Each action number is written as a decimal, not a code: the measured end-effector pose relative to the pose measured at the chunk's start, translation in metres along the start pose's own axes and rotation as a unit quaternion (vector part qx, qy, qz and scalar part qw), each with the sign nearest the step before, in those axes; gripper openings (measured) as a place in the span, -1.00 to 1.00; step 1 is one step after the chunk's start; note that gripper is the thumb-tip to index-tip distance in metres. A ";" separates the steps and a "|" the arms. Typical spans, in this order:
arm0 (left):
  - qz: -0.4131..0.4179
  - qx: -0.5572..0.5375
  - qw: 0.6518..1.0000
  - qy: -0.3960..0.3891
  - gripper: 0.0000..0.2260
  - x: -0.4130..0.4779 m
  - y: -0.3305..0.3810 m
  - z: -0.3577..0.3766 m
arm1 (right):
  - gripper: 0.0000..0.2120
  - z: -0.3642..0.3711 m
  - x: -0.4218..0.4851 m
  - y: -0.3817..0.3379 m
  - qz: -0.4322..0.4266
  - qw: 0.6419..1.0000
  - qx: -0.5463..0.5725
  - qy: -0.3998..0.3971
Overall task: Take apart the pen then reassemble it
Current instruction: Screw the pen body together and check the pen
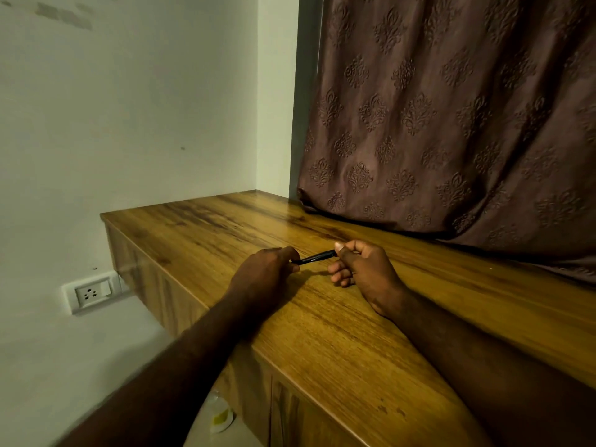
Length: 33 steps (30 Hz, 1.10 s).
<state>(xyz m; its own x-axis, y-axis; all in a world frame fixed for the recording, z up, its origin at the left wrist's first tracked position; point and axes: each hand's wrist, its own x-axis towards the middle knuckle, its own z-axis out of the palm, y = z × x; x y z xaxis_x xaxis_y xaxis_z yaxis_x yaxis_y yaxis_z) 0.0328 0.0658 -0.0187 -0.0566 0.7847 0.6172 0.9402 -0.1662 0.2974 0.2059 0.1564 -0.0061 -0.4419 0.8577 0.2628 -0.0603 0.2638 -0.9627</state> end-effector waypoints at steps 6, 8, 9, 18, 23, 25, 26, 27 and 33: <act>-0.017 -0.003 1.000 0.009 -0.85 -0.001 0.002 -0.001 | -0.83 0.001 0.001 0.001 -0.002 1.000 0.003 0.023; -0.023 -0.003 1.000 0.004 -0.84 -0.001 0.002 -0.001 | -0.88 0.000 0.000 0.001 -0.013 0.999 0.002 0.032; -0.024 -0.004 1.000 0.001 -0.83 0.000 0.002 -0.001 | -0.89 0.000 0.000 0.002 -0.017 0.999 -0.005 0.032; -0.023 0.008 0.999 0.020 -0.84 0.004 0.002 0.001 | -0.77 0.003 0.005 -0.001 0.022 1.000 0.009 -0.006; -0.051 0.002 0.998 0.047 -0.84 0.004 -0.002 0.000 | -0.85 0.008 0.019 -0.014 0.046 0.994 0.096 0.013; -0.051 0.007 0.998 0.046 -0.81 0.003 -0.002 -0.002 | -0.85 0.010 0.025 -0.022 0.047 0.989 0.134 0.039; -0.049 0.007 0.998 0.048 -0.80 0.003 -0.001 -0.003 | -0.85 0.012 0.027 -0.025 0.051 0.987 0.144 0.047; -0.047 -0.003 0.998 0.053 -0.78 0.003 -0.001 -0.003 | -0.85 0.016 0.028 -0.025 0.055 0.984 0.160 0.054; -0.045 -0.030 0.996 0.077 -0.84 0.002 0.002 -0.007 | -0.70 0.048 0.020 -0.027 0.076 0.941 0.328 0.033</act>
<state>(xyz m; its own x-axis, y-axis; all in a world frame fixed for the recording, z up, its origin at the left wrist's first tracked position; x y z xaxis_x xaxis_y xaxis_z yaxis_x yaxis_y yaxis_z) 0.0327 0.0631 -0.0115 -0.1949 0.6979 0.6892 0.9072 -0.1389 0.3972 0.1553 0.1449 0.0220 -0.4357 0.8944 0.1013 -0.5495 -0.1751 -0.8169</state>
